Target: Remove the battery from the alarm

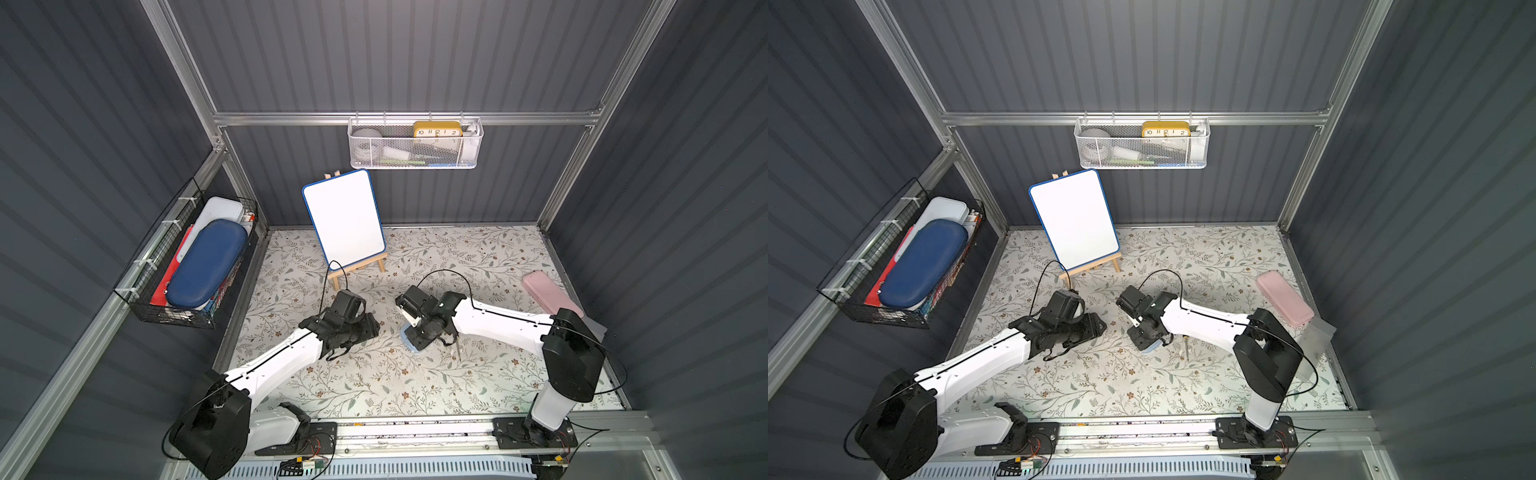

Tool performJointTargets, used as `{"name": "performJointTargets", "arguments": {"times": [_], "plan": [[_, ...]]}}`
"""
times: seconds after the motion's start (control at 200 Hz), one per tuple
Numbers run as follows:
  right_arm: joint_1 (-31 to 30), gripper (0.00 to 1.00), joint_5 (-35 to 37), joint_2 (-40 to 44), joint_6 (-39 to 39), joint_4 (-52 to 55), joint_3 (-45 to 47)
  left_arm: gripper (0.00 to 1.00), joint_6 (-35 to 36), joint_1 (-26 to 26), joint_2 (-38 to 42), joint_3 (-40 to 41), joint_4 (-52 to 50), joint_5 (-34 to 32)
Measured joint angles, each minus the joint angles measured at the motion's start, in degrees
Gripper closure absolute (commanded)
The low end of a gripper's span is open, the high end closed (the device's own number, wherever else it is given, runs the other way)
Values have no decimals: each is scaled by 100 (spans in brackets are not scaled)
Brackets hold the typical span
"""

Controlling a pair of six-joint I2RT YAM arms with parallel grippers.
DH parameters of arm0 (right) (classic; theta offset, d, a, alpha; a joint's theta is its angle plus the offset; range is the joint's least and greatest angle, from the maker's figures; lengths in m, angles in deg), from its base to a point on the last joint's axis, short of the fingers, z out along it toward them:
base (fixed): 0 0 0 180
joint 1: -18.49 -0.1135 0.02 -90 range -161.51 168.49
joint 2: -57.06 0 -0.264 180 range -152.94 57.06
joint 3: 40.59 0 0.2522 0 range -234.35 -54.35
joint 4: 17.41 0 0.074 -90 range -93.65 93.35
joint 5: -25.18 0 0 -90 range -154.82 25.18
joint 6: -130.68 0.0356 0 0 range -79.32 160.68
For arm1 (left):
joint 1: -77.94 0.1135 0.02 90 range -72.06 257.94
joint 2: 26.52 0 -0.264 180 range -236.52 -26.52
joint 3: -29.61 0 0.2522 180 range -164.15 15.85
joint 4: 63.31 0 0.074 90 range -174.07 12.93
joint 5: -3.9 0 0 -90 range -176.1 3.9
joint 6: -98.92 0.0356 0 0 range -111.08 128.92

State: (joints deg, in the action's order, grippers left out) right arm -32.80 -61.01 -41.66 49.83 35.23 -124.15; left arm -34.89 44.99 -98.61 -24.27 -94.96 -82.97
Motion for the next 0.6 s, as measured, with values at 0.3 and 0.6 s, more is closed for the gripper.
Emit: {"name": "performJointTargets", "arguments": {"times": [0.3, 0.6], "plan": [[-9, 79, 26, 81, 37, -48, 127, 37, 2, 0, 0, 0, 4, 4], [-59, 71, -11, 74, 83, -68, 286, 37, 22, 0, 0, 0, 7, 4]]}}
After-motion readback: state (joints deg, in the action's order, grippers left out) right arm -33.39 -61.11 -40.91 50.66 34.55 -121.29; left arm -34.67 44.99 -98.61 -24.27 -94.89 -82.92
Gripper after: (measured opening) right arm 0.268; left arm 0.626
